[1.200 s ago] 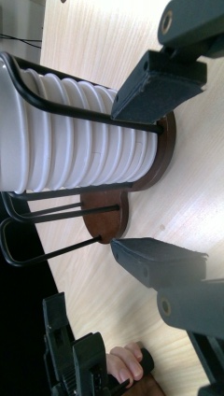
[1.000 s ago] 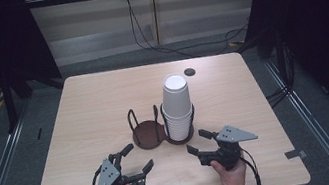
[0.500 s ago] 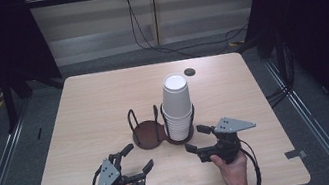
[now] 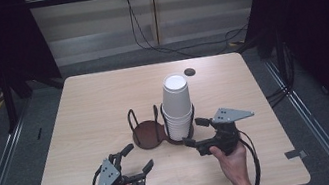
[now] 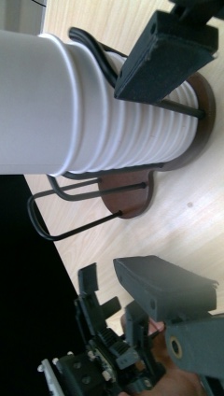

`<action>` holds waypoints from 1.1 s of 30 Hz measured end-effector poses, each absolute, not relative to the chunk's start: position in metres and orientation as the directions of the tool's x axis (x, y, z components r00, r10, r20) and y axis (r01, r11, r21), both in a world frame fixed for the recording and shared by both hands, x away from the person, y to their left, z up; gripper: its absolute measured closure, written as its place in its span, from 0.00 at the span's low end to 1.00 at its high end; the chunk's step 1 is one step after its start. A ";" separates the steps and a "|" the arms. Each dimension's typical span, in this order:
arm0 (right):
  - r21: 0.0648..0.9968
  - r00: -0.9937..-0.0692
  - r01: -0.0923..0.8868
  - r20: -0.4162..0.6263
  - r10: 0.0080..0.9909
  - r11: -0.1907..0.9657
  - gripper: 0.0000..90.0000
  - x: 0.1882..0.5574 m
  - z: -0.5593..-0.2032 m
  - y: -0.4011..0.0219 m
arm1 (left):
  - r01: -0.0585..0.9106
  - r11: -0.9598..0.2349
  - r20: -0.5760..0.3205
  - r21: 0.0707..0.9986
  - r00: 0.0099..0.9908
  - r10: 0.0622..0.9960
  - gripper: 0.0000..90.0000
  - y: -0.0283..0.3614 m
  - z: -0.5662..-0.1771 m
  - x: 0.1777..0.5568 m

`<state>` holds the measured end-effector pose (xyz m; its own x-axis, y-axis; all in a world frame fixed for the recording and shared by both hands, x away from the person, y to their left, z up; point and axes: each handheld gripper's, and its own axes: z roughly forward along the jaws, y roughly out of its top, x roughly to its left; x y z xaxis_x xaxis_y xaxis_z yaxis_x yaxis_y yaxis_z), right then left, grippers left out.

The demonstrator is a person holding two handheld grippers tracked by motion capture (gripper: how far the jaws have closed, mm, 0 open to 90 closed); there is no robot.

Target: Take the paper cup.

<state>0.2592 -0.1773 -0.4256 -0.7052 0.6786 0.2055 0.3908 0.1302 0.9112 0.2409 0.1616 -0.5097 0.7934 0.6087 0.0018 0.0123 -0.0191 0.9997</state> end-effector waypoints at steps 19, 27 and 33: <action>0.904 -0.718 0.401 0.209 0.664 0.149 0.18 0.283 -0.381 -0.179 | 0.020 -0.010 -0.010 1.000 0.793 0.609 0.18 0.161 -0.510 0.240; 0.898 -0.722 0.402 0.189 0.666 0.181 0.16 0.301 -0.359 -0.180 | 0.020 -0.010 -0.009 1.000 0.793 0.609 0.18 0.161 -0.510 0.240; 0.878 -0.719 0.423 0.175 0.673 0.224 0.16 0.317 -0.351 -0.175 | 0.020 -0.010 -0.009 1.000 0.793 0.609 0.18 0.161 -0.510 0.240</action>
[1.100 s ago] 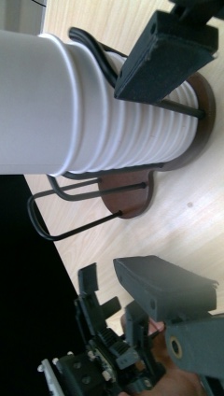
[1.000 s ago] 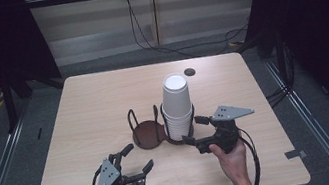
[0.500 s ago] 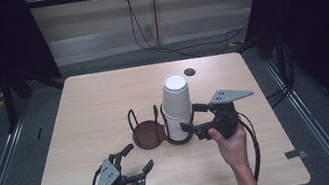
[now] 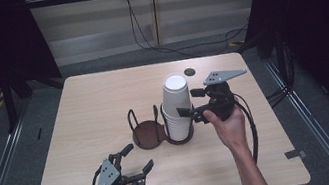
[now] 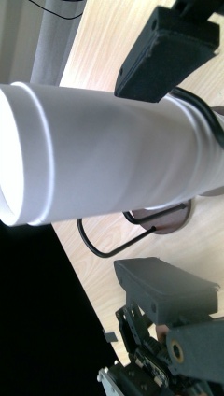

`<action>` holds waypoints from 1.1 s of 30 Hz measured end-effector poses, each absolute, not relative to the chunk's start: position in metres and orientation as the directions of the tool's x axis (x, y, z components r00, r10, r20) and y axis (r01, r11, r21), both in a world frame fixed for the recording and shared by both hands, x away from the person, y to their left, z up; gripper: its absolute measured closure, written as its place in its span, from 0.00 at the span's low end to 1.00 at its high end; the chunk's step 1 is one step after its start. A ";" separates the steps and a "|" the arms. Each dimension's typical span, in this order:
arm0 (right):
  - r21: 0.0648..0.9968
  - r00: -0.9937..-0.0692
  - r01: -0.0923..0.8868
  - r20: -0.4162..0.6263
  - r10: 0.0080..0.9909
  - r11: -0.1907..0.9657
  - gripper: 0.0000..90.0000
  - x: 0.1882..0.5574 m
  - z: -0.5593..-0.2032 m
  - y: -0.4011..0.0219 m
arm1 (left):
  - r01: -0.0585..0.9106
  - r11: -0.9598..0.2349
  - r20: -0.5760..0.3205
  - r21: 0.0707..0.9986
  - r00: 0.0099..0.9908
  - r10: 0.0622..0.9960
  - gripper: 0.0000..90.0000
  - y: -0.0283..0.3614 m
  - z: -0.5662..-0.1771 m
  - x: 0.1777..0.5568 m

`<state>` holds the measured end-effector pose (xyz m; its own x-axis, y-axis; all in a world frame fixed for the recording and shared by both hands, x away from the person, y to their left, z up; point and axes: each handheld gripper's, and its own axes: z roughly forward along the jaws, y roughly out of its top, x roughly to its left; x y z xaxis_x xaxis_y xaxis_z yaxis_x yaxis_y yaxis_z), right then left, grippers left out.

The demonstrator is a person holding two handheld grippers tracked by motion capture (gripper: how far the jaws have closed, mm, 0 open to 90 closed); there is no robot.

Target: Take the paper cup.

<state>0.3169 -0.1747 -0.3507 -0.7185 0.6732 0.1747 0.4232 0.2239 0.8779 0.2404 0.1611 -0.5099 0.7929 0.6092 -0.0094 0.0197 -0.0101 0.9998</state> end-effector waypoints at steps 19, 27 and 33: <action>0.833 -0.725 0.461 0.156 0.671 0.304 0.16 0.352 -0.327 -0.159 | 0.016 -0.014 -0.004 1.000 0.793 0.609 0.18 0.161 -0.510 0.241; 0.813 -0.732 0.469 0.140 0.666 0.344 0.15 0.361 -0.325 -0.150 | 0.019 -0.010 -0.009 1.000 0.793 0.609 0.18 0.161 -0.510 0.240; 0.810 -0.737 0.465 0.130 0.664 0.357 0.17 0.364 -0.328 -0.147 | 0.020 -0.010 -0.009 1.000 0.793 0.609 0.18 0.161 -0.510 0.240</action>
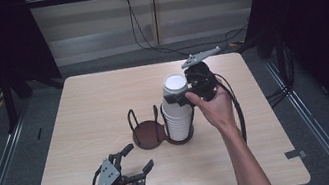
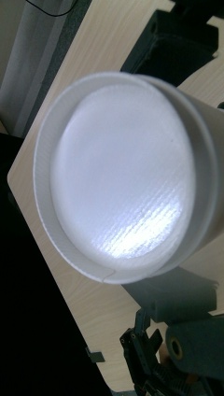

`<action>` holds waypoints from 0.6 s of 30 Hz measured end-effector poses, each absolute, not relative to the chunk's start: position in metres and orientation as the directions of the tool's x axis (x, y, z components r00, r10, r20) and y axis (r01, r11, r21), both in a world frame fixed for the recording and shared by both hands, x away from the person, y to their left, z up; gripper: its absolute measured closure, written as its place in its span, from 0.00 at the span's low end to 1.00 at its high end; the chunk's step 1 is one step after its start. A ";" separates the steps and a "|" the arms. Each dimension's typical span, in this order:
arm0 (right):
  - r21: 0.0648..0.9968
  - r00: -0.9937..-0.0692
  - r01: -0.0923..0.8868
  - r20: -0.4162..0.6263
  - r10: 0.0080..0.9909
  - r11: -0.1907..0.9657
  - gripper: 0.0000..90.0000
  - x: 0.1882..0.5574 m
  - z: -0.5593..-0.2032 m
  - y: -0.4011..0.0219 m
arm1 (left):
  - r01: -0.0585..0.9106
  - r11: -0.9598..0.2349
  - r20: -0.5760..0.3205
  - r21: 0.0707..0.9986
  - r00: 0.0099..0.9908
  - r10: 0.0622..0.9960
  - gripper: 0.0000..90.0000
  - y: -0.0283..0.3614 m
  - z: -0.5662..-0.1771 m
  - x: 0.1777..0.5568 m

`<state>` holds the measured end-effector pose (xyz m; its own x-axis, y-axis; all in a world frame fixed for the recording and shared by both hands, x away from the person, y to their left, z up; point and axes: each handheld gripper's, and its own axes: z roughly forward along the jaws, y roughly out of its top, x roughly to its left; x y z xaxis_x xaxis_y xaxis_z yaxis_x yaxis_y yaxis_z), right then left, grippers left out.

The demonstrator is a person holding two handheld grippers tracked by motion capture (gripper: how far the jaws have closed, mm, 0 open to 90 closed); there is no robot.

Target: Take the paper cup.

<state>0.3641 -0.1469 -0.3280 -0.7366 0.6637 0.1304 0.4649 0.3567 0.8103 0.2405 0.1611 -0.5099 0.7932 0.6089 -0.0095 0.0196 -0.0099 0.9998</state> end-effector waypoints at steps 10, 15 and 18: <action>0.786 -0.736 0.462 0.080 0.672 0.412 0.23 0.364 -0.323 -0.141 | 0.019 -0.010 -0.009 1.000 0.793 0.609 0.18 0.161 -0.510 0.240; 0.777 -0.736 0.462 0.067 0.674 0.428 0.23 0.364 -0.320 -0.140 | 0.020 -0.010 -0.009 1.000 0.793 0.609 0.18 0.161 -0.510 0.240; 0.785 -0.738 0.454 0.066 0.672 0.421 0.24 0.364 -0.319 -0.140 | 0.019 -0.010 -0.009 1.000 0.793 0.609 0.18 0.161 -0.510 0.240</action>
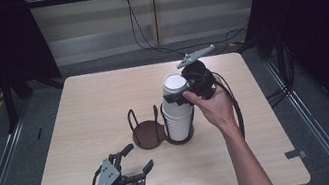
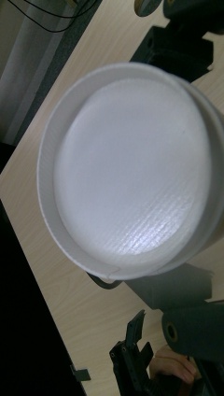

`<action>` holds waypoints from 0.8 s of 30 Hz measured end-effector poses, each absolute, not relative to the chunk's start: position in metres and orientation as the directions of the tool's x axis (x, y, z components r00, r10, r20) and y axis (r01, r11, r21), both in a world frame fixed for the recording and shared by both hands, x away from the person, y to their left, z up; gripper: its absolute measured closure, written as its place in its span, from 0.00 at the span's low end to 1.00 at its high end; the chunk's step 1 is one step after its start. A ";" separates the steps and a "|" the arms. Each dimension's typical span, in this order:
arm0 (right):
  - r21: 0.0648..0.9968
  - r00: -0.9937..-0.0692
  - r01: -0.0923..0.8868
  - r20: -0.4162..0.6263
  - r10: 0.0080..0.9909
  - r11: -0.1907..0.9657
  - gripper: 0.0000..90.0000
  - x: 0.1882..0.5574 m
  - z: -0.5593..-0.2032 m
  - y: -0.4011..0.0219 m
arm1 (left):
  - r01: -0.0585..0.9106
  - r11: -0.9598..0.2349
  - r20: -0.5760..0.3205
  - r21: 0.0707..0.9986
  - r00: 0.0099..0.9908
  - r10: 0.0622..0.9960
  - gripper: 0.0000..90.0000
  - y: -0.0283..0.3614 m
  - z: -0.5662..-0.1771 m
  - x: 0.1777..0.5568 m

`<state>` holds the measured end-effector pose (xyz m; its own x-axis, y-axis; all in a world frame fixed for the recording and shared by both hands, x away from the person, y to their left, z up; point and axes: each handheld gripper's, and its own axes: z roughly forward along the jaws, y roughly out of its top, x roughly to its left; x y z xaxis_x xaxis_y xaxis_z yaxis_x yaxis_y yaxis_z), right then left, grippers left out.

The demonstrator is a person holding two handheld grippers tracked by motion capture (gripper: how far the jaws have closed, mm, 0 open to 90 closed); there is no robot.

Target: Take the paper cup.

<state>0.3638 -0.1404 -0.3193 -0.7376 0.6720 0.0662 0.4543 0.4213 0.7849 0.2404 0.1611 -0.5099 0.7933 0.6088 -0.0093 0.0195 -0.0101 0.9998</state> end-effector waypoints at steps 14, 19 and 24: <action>0.822 -0.735 0.426 0.072 0.674 0.377 0.24 0.359 -0.310 -0.146 | 0.020 -0.010 -0.010 1.000 0.793 0.609 0.18 0.161 -0.510 0.240; 0.840 -0.733 0.414 0.079 0.676 0.350 0.25 0.357 -0.307 -0.149 | 0.019 -0.010 -0.009 1.000 0.794 0.608 0.18 0.161 -0.510 0.240; 0.855 -0.728 0.402 0.083 0.680 0.327 0.25 0.355 -0.305 -0.152 | 0.018 -0.011 -0.008 1.000 0.794 0.608 0.18 0.161 -0.510 0.240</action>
<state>0.3551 -0.1522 -0.3051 -0.7282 0.6803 0.0828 0.4023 0.3266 0.8553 0.2405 0.1612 -0.5099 0.7937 0.6083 -0.0079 0.0183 -0.0109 0.9998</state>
